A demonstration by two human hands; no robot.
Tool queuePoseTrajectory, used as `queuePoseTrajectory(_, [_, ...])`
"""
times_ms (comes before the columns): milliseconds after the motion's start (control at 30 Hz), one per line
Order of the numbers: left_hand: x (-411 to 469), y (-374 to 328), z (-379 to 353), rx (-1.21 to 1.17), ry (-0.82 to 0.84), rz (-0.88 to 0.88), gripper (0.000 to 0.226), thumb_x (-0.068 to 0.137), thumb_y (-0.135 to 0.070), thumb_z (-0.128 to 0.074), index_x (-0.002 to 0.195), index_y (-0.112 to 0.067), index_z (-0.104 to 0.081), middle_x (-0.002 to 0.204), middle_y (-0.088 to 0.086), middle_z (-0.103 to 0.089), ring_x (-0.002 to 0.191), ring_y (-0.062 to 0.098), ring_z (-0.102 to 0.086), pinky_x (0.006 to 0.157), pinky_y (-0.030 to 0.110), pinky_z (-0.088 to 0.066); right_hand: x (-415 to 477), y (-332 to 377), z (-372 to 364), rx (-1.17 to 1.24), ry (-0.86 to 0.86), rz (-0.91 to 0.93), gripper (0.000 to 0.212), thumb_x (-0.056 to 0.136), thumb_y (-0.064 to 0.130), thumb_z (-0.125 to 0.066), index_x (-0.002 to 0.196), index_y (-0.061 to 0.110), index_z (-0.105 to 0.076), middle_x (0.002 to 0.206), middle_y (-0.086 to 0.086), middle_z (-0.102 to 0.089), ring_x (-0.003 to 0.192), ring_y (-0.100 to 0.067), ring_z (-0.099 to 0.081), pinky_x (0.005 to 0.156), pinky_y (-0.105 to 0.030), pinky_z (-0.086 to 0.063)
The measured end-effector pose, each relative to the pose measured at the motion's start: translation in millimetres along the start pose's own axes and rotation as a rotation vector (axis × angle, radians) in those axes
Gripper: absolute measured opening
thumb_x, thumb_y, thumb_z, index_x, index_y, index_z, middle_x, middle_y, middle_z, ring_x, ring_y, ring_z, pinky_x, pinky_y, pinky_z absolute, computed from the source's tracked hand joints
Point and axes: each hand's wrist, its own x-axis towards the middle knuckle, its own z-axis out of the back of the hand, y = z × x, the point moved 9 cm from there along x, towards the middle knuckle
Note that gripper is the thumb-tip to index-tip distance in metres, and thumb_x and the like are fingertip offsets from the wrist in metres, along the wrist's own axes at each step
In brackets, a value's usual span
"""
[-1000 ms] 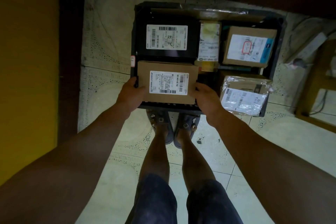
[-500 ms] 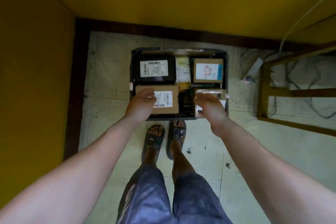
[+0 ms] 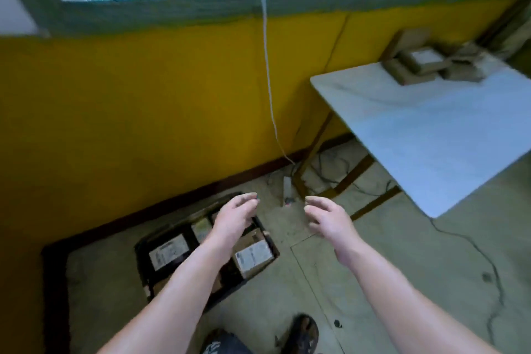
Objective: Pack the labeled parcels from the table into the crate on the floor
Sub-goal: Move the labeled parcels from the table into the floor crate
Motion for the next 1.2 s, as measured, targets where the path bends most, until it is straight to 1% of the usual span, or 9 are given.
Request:
queuePoseTrajectory(67, [-3, -26, -43, 0.047, 0.056, -0.063, 0.015, 0.099, -0.024, -0.055, 0.108, -0.029, -0.067, 0.118, -0.004, -0.068, 0.111, 0.014, -0.062, 0.096, 0.031, -0.048, -4, 9, 41, 0.051, -0.053, 0.025, 0.027, 0.095, 0.024, -0.059, 0.121, 0.029, -0.063, 0.116, 0.007, -0.061, 0.103, -0.015, -0.06, 0.084, -0.027, -0.047])
queuePoseTrajectory(133, [-7, -48, -87, 0.059, 0.085, -0.116, 0.017, 0.1, -0.023, -0.054, 0.11, -0.028, -0.067, 0.112, -0.007, -0.07, 0.103, 0.008, -0.064, 0.08, 0.024, -0.051, -5, 13, 85, 0.107, -0.102, 0.062, 0.028, 0.095, 0.02, -0.059, 0.122, 0.023, -0.064, 0.118, 0.003, -0.061, 0.106, -0.015, -0.059, 0.087, -0.027, -0.049])
queuePoseTrajectory(200, [-9, -64, -133, 0.065, 0.121, -0.14, 0.02, 0.1, -0.02, -0.052, 0.112, -0.024, -0.067, 0.109, -0.007, -0.071, 0.099, 0.006, -0.066, 0.073, 0.021, -0.049, -2, 12, 130, 0.161, -0.143, 0.076, 0.027, 0.094, 0.016, -0.059, 0.12, 0.02, -0.064, 0.118, 0.0, -0.062, 0.105, -0.013, -0.059, 0.088, -0.028, -0.05])
queuePoseTrajectory(400, [-5, -89, -297, 0.115, 0.214, -0.189, 0.022, 0.1, -0.018, -0.052, 0.117, -0.019, -0.066, 0.109, -0.005, -0.071, 0.102, 0.01, -0.066, 0.079, 0.024, -0.05, 28, -11, 282, 0.318, -0.223, 0.122, 0.02, 0.092, 0.013, -0.061, 0.111, 0.02, -0.064, 0.116, -0.001, -0.066, 0.107, -0.016, -0.062, 0.093, -0.033, -0.052])
queuePoseTrajectory(500, [-1, -99, -389, 0.072, 0.231, -0.174, 0.021, 0.099, -0.017, -0.054, 0.116, -0.016, -0.066, 0.111, 0.0, -0.072, 0.103, 0.016, -0.066, 0.094, 0.033, -0.05, 48, -26, 363, 0.363, -0.237, 0.139, 0.025, 0.093, 0.015, -0.059, 0.118, 0.016, -0.064, 0.116, 0.0, -0.064, 0.108, -0.014, -0.061, 0.091, -0.031, -0.052])
queuePoseTrajectory(667, [8, -120, -516, 0.076, 0.307, -0.178, 0.019, 0.099, -0.017, -0.054, 0.115, -0.016, -0.064, 0.108, -0.001, -0.071, 0.098, 0.014, -0.066, 0.087, 0.025, -0.048, 81, -41, 470, 0.423, -0.248, 0.119, 0.026, 0.091, 0.014, -0.061, 0.117, 0.014, -0.065, 0.106, -0.001, -0.065, 0.097, -0.013, -0.061, 0.079, -0.028, -0.05])
queuePoseTrajectory(967, [89, -158, -636, 0.074, 0.229, -0.168, 0.016, 0.098, -0.016, -0.052, 0.101, -0.023, -0.066, 0.106, -0.005, -0.071, 0.099, 0.011, -0.066, 0.085, 0.027, -0.049, 184, -24, 588, 0.441, -0.213, 0.133, 0.021, 0.092, 0.019, -0.06, 0.112, 0.02, -0.065, 0.108, 0.001, -0.066, 0.103, -0.013, -0.062, 0.083, -0.03, -0.052])
queuePoseTrajectory(1133, [169, -182, -689, 0.015, 0.176, -0.149, 0.015, 0.097, -0.016, -0.054, 0.104, -0.021, -0.066, 0.105, -0.006, -0.071, 0.099, 0.01, -0.066, 0.079, 0.026, -0.048, 268, -2, 642, 0.401, -0.177, 0.11, 0.017, 0.092, 0.016, -0.06, 0.109, 0.019, -0.065, 0.106, -0.001, -0.067, 0.104, -0.017, -0.063, 0.093, -0.037, -0.053])
queuePoseTrajectory(1200, [203, -195, -715, -0.009, 0.162, -0.14, 0.016, 0.097, -0.017, -0.054, 0.108, -0.019, -0.065, 0.106, -0.006, -0.071, 0.099, 0.01, -0.066, 0.081, 0.026, -0.048, 306, 12, 666, 0.376, -0.168, 0.102, 0.017, 0.092, 0.016, -0.06, 0.108, 0.018, -0.065, 0.105, -0.003, -0.067, 0.104, -0.018, -0.063, 0.096, -0.039, -0.052])
